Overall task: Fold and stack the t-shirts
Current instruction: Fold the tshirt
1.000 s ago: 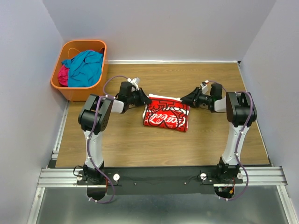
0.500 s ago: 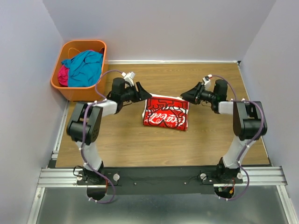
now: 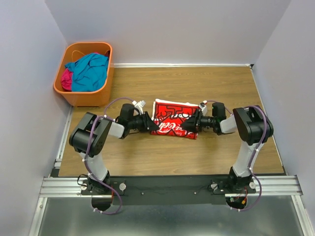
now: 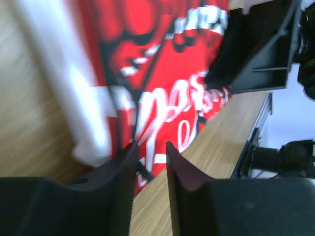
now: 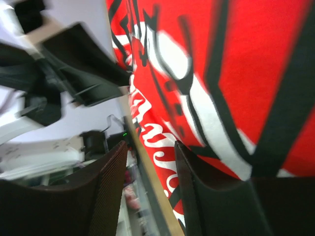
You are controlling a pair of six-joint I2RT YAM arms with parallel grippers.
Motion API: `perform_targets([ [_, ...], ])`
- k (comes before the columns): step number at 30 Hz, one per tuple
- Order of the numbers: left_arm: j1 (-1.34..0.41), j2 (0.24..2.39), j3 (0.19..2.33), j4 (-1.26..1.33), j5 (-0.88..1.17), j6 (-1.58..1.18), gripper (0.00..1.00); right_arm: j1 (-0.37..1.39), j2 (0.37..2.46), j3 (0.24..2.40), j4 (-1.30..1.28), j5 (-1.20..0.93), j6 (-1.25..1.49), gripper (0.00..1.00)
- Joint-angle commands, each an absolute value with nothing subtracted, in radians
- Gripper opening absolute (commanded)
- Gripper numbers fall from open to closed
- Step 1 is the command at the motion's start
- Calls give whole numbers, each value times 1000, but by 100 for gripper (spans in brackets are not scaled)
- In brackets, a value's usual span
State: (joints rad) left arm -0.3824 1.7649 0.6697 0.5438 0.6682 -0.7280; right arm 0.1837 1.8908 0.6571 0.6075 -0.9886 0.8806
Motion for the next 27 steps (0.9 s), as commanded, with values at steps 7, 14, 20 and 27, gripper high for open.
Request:
perform_targets([
  [7, -314, 1757, 525, 658, 649, -862, 29, 38, 1990, 531, 647, -985, 805, 52],
  [14, -314, 1614, 592, 594, 632, -802, 47, 41, 1778, 595, 623, -1006, 887, 55],
  [20, -314, 1779, 837, 572, 630, -773, 48, 41, 1864, 802, 623, -959, 910, 54],
  [27, -313, 2041, 1100, 551, 627, -758, 47, 31, 2072, 953, 623, -870, 911, 53],
])
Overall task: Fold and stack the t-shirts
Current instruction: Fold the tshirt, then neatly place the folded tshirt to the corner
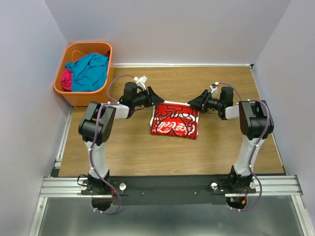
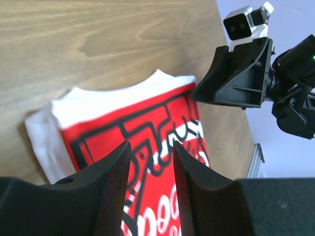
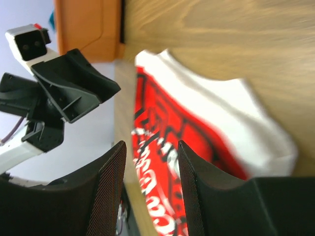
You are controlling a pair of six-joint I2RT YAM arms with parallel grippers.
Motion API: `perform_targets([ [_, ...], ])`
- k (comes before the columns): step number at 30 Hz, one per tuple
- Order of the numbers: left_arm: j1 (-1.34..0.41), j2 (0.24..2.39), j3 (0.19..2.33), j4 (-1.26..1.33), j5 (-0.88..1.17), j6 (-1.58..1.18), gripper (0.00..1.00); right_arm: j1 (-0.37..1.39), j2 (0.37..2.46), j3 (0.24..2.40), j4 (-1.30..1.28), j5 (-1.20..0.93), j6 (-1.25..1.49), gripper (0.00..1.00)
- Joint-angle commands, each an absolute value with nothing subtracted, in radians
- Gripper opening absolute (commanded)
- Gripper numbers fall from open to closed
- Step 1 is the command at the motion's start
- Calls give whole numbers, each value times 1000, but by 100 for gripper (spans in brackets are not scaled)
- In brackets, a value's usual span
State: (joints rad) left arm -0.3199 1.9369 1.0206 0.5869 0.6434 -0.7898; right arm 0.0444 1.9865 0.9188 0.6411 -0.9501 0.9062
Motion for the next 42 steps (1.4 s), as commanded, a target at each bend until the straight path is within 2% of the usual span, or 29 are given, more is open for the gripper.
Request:
perform_targets([
  [1, -313, 2072, 1124, 536, 626, -755, 47, 28, 2091, 959, 623, -862, 914, 53],
  [8, -256, 2169, 1140, 506, 572, -761, 42, -52, 2174, 948, 623, -838, 894, 53],
  [12, -232, 2065, 1103, 502, 575, -761, 42, -57, 2035, 930, 491, -851, 826, 53],
  [16, -232, 1916, 1063, 482, 577, -750, 55, -54, 1872, 927, 221, -746, 664, 56],
  [19, -232, 1781, 1035, 450, 568, -714, 68, -43, 1702, 881, 79, -660, 617, 58],
  [24, -235, 1527, 1000, 269, 430, -542, 73, 23, 1527, 728, -110, -473, 574, 60],
  [29, -253, 1326, 904, 137, 316, -420, 73, 119, 1413, 634, -150, -388, 620, 61],
  [38, -278, 1158, 732, 75, 209, -304, 73, 153, 1463, 633, -149, -351, 615, 59],
  [42, -334, 1123, 701, 75, 85, -281, 72, 186, 1532, 673, -152, -371, 603, 56],
])
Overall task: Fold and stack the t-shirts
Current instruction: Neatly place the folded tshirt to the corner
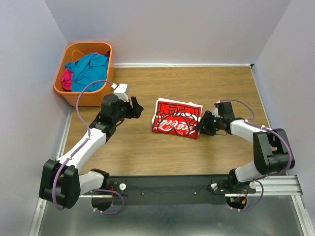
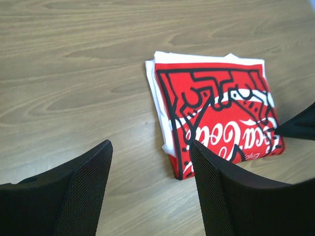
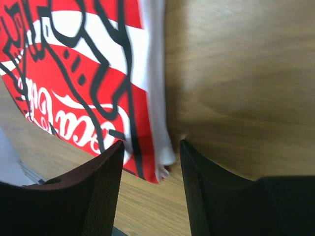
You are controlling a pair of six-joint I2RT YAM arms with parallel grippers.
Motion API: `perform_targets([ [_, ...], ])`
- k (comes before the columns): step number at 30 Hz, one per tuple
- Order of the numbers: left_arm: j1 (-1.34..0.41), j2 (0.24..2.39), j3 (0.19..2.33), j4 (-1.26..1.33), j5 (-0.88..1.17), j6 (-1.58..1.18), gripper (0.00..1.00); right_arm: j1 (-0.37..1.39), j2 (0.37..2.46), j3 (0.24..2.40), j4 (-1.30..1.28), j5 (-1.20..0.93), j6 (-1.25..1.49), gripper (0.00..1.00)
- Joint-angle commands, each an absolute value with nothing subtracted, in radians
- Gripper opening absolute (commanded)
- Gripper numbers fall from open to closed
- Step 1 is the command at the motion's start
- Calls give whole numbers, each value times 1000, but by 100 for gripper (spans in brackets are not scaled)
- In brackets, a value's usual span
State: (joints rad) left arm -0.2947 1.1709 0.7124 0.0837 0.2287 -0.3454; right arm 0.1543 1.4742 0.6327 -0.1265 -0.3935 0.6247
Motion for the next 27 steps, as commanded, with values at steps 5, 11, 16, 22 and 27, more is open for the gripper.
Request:
perform_targets([
  [5, -385, 1132, 718, 46, 18, -282, 71, 207, 1589, 719, -161, -359, 591, 34],
  [11, -385, 1131, 735, 12, 9, -285, 71, 192, 1643, 865, -245, -143, 414, 1],
  [16, -388, 1115, 730, 14, 9, -287, 70, 42, 1796, 1029, -262, -141, 284, 0],
  [22, -385, 1132, 732, 21, -28, -278, 70, -89, 2006, 1397, -354, 53, 62, 15],
  [27, -382, 1170, 726, 21, -107, -265, 70, -87, 2145, 1707, -529, 184, -46, 48],
])
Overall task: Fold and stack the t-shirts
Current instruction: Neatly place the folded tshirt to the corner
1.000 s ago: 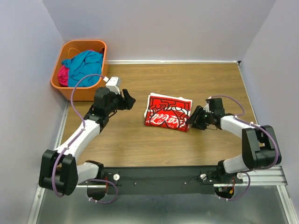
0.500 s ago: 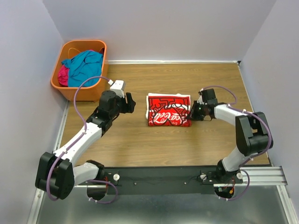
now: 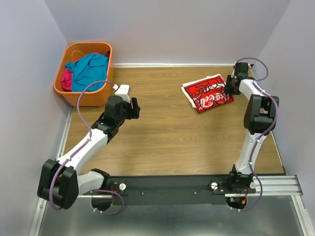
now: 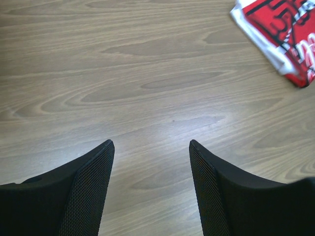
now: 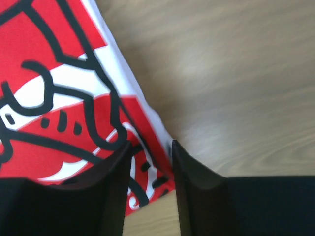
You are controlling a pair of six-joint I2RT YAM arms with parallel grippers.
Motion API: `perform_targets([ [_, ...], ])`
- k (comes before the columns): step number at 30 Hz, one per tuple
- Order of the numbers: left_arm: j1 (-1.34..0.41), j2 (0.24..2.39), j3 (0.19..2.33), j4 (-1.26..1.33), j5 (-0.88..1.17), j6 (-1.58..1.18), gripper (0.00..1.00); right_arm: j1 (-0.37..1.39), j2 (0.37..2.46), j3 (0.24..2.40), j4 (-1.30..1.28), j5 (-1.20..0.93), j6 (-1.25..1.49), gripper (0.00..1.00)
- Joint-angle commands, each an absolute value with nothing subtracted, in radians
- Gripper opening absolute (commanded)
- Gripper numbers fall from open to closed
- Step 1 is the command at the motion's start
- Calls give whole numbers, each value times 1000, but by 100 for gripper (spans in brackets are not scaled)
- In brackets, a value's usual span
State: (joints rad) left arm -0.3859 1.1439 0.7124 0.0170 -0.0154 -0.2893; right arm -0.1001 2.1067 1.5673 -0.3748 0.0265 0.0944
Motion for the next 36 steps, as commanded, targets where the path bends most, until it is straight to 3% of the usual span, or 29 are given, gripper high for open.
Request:
perform_targets([
  [1, -380, 1181, 729, 15, -120, -258, 70, -81, 2135, 1738, -532, 190, -41, 53],
  [10, -357, 1255, 759, 12, -129, -255, 70, 184, 2042, 1678, -532, 144, -26, 64],
  [25, -353, 1253, 759, 15, -106, -262, 70, 406, 2167, 1554, -531, 250, -3, 60],
  [31, -350, 1253, 759, 11, -115, -264, 70, 425, 2221, 1523, -512, 475, -54, 34],
  [32, -351, 1253, 759, 9, -118, -265, 69, 423, 2235, 1520, -505, 507, -67, 24],
  [36, -350, 1232, 741, 6, -121, -282, 69, 391, 2282, 1563, -448, 630, -161, 1],
])
